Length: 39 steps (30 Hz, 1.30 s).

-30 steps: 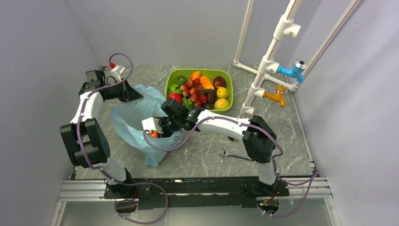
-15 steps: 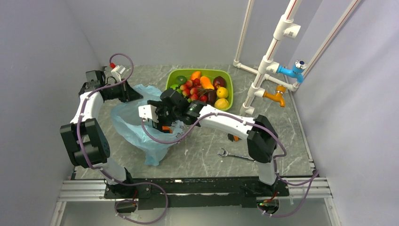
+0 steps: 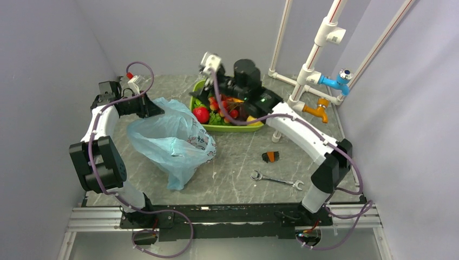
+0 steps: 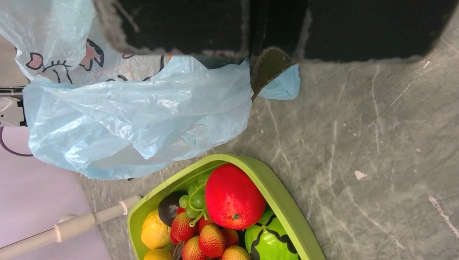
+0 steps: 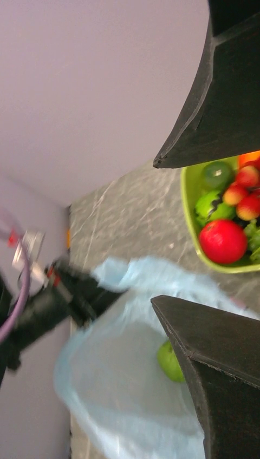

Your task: Place the fake fruits into the plastic bag and tie a complex knot

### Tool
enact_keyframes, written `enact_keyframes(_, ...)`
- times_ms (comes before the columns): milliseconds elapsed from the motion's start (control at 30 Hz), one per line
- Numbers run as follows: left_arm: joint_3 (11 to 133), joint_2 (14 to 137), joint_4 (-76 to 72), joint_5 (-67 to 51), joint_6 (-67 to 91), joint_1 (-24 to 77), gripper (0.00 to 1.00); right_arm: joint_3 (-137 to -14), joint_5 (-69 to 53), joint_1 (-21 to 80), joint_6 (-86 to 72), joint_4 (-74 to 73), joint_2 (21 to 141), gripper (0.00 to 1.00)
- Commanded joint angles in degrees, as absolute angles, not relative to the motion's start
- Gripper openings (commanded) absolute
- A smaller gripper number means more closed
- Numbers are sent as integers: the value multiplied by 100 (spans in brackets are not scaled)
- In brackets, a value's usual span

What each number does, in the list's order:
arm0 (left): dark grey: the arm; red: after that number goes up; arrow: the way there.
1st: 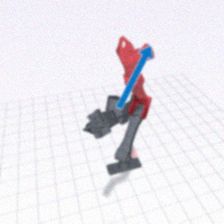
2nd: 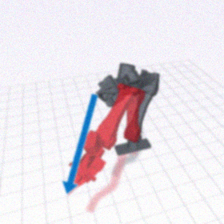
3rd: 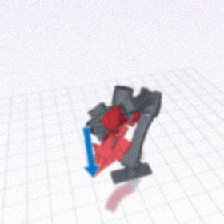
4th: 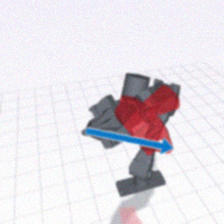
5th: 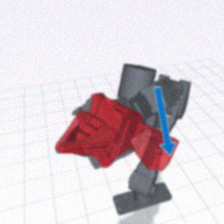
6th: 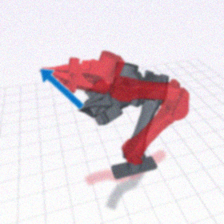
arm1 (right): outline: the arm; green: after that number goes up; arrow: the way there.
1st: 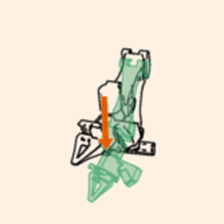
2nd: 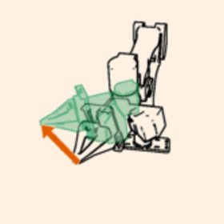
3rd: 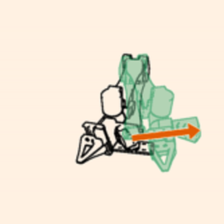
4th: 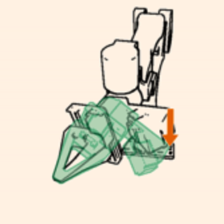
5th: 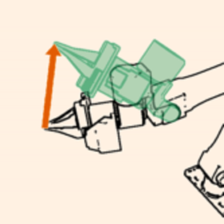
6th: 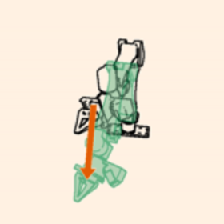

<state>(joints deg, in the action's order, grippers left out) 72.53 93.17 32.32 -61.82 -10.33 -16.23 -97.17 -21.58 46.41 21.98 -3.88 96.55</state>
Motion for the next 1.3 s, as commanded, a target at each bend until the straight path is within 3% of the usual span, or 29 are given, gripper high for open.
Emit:
enact_keyframes(0, 7330, 9120, 3229, -6266, -1127, -1599, 0, -9838, -2104, 3754, 1140, -1091, 9777, 89)
enact_keyframes(167, 7373, 9159, 3253, -6257, -1129, -1594, 0, -9598, -1697, 3188, 1817, -2005, 9910, 88)
enact_keyframes(300, 7444, 9206, 3290, -6267, -1134, -1587, 0, -9761, -1228, 2997, 2299, -2663, 10245, 80)
enact_keyframes(1033, 7707, 9350, 3413, -6134, -1212, -1536, 0, -10855, -1446, 2714, 3002, -3161, 12424, 70)
enact_keyframes(1100, 7725, 9344, 3447, -6127, -1243, -1536, 0, -10814, -1527, 2682, 3005, -3150, 12471, 65)
enact_keyframes(1267, 7645, 9350, 3433, -6122, -1259, -1536, 0, -10661, -1870, 2629, 3194, -3285, 12367, 34)
